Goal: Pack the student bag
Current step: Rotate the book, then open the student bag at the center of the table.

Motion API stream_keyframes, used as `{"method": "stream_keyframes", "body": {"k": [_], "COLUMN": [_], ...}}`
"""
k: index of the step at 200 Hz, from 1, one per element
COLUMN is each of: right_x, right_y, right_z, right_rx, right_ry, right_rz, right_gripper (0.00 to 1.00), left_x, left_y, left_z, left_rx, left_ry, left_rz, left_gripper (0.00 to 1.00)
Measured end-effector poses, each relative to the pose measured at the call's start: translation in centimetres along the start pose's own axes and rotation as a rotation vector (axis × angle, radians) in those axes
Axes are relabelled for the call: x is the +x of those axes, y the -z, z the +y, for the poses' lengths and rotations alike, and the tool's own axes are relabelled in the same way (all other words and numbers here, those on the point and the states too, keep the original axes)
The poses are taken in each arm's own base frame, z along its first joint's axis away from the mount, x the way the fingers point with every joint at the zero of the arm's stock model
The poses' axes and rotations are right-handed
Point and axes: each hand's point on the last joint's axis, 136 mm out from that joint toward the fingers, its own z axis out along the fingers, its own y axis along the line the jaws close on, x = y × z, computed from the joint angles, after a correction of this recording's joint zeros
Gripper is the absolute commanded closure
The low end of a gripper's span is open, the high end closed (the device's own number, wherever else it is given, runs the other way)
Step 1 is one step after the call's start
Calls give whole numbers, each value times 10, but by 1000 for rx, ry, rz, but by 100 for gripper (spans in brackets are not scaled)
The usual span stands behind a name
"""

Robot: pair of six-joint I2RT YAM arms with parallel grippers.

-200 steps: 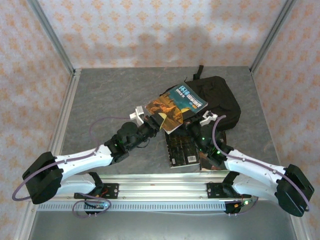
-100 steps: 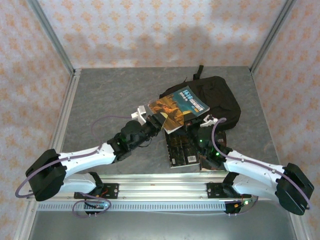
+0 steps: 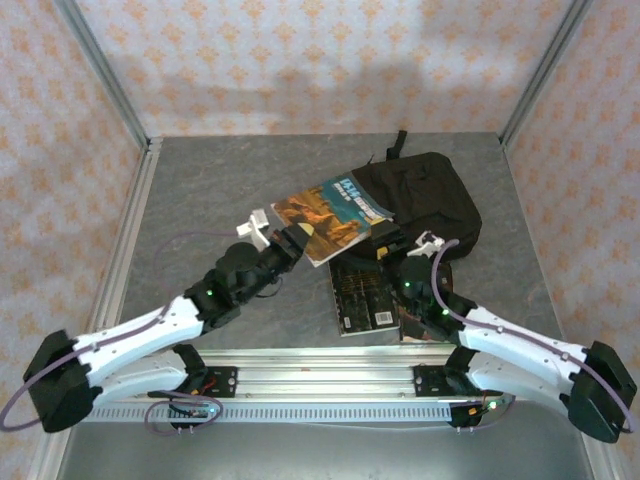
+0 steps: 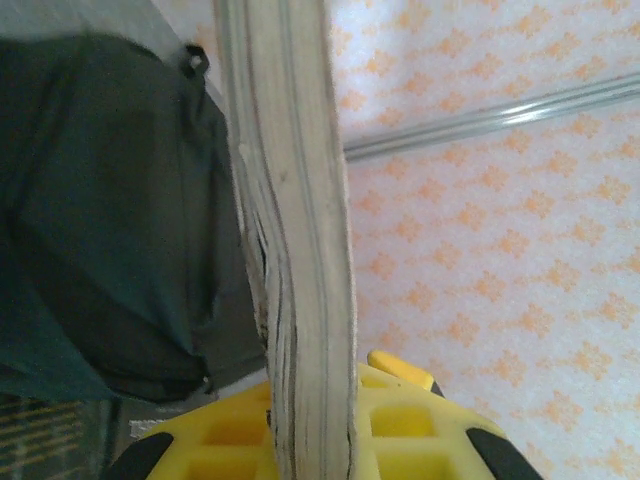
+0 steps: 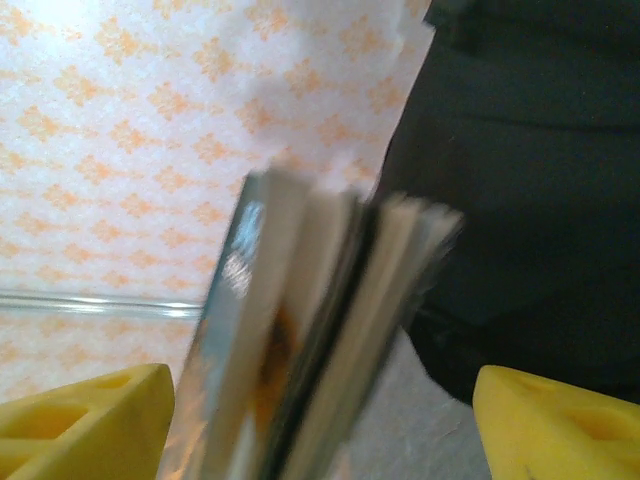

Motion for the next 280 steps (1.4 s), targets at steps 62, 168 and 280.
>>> {"method": "stream_keyframes", "body": {"k": [62,168,280], "right_x": [-23,34,53], "right_y": [9,-102,-195], "right_z": [16,8,-25], "right_rx": [172,571,783], "right_ry": [331,995,1194], "right_rz": [-56,339,291], "right_gripper": [24,0,41], "left_x": [-49,-57,-56], "left_y": [70,105,116], "left_z": [12,78,112], "left_rx": [-165,-553,-602], "left_ry": [-215,-512,-508], "left_rz": [-120,-27,-25], "left_gripper": [100,100,100]}}
